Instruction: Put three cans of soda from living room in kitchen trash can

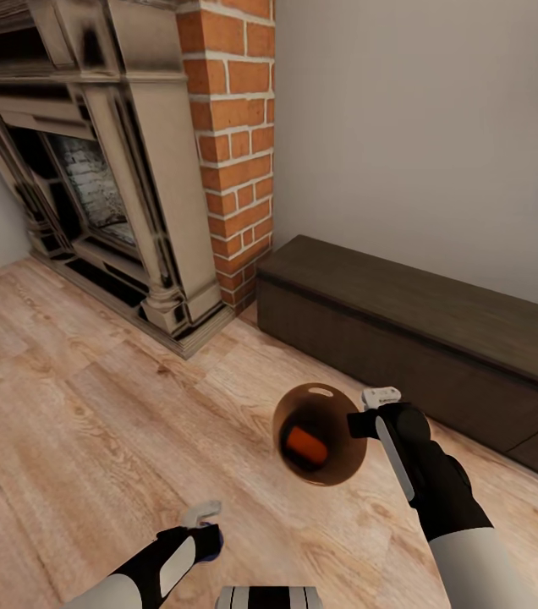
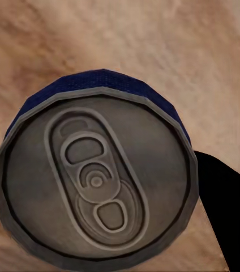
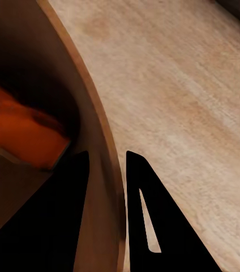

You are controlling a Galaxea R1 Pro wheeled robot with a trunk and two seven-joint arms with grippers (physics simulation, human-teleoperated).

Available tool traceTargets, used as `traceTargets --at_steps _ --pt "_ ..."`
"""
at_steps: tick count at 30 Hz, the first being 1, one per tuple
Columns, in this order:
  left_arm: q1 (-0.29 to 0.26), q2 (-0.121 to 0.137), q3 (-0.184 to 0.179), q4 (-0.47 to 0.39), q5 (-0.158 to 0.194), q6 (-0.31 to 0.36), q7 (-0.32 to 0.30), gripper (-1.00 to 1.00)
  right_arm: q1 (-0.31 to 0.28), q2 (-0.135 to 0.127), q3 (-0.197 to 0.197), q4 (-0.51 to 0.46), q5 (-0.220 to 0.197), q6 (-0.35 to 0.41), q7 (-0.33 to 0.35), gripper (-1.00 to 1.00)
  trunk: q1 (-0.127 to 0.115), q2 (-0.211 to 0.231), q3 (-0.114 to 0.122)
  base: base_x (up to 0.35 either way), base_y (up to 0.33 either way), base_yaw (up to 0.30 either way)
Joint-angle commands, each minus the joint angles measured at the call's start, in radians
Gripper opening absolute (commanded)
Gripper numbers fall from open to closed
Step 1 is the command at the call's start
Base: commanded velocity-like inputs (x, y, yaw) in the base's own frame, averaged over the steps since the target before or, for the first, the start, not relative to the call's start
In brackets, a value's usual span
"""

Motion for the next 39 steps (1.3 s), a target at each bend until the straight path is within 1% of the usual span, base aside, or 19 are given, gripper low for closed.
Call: traceTargets --at_steps 1,9,14,17,19,22,23,25,26,27,29,30,31,32,33,35,37,39 --pt "0.0 0.0 0.0 0.0 0.0 0.0 -0.004 -1.0 0.0 0.0 0.0 0.0 -0.017 0.0 0.003 -1.0 0.0 0.0 0.004 0.0 0.0 0.0" --pt "-0.001 0.002 0.0 -0.01 0.001 0.001 -0.022 -1.0 0.002 -0.007 -0.004 0.015 -0.017 0.0 0.004 -1.0 -0.004 0.002 0.035 0.0 0.0 0.0" --pt "-0.001 0.005 0.0 -0.032 0.003 0.008 -0.026 -1.0 0.003 -0.012 -0.003 0.052 -0.017 0.0 0.003 -1.0 -0.006 0.003 0.054 0.0 0.0 0.0" --pt "-0.002 0.009 -0.001 -0.067 0.004 0.029 -0.026 -1.0 0.003 -0.011 -0.003 0.093 -0.017 0.0 0.002 -1.0 -0.008 0.004 0.066 0.0 0.0 0.0" --pt "-0.002 0.01 -0.001 -0.095 0.004 0.056 -0.025 -1.0 0.003 -0.011 -0.005 0.112 -0.017 0.0 0.0 -1.0 -0.009 0.004 0.074 0.0 0.0 0.0" --pt "-0.002 0.011 -0.001 -0.166 0.004 0.105 -0.024 -1.0 0.003 -0.009 -0.006 0.152 -0.017 0.0 -0.003 -1.0 -0.01 0.005 0.085 0.0 0.0 0.0" --pt "-0.002 0.011 -0.001 -0.202 0.004 0.135 -0.023 -1.0 0.002 -0.008 -0.006 0.169 -0.017 0.0 -0.003 -1.0 -0.01 0.005 0.089 0.0 0.0 0.0" --pt "0.005 0.017 0.003 -0.345 0.004 0.252 -0.019 -1.0 0.0 -0.006 -0.007 0.217 -0.017 0.0 -0.006 -1.0 -0.011 0.006 0.097 0.0 0.0 0.0" --pt "0.007 0.019 0.003 -0.388 0.004 0.281 -0.018 -1.0 0.0 -0.005 -0.007 0.226 -0.017 0.0 -0.007 -1.0 -0.012 0.006 0.101 0.0 0.0 0.0" --pt "0.015 0.024 0.005 -0.48 0.004 0.342 -0.014 -1.0 -0.001 -0.004 -0.007 0.241 -0.017 0.0 -0.009 -1.0 -0.012 0.006 0.105 0.0 0.0 0.0" --pt "0.025 0.031 0.006 -0.568 0.004 0.403 -0.007 -1.0 -0.001 -0.003 -0.007 0.252 -0.017 0.0 -0.01 -1.0 -0.013 0.007 0.112 0.0 0.0 0.0" --pt "0.033 0.037 0.008 -0.641 0.004 0.457 0.008 -1.0 -0.001 -0.002 -0.006 0.26 -0.017 0.0 -0.011 -1.0 -0.014 0.007 0.116 0.0 0.0 0.0" --pt "0.036 0.04 0.008 -0.673 0.004 0.479 0.017 -1.0 -0.002 -0.001 -0.005 0.264 -0.016 0.0 -0.011 -1.0 -0.014 0.007 0.12 0.0 0.0 0.0" --pt "0.04 0.045 0.009 -0.727 0.004 0.514 0.034 -1.0 -0.002 -0.001 -0.005 0.276 -0.016 0.0 -0.011 -1.0 -0.014 0.008 0.124 0.0 0.0 0.0" --pt "0.042 0.047 0.01 -0.752 0.004 0.53 0.041 -1.0 -0.003 -0.001 -0.005 0.283 -0.016 0.0 -0.011 -1.0 -0.015 0.008 0.128 0.0 0.0 0.0" --pt "0.046 0.051 0.011 -0.828 0.004 0.597 0.058 -1.0 -0.004 -0.002 -0.004 0.304 -0.016 0.0 -0.012 -1.0 -0.016 0.008 0.135 0.0 0.0 0.0" --pt "0.047 0.052 0.013 -0.86 0.004 0.632 0.064 -1.0 -0.005 -0.002 -0.004 0.313 -0.015 0.0 -0.012 -1.0 -0.017 0.009 0.143 0.0 0.0 0.0" --pt "0.048 0.053 0.015 -0.877 0.004 0.651 0.067 -1.0 -0.005 -0.003 -0.005 0.318 -0.014 0.0 -0.012 -1.0 -0.018 0.009 0.151 0.0 0.0 0.0"
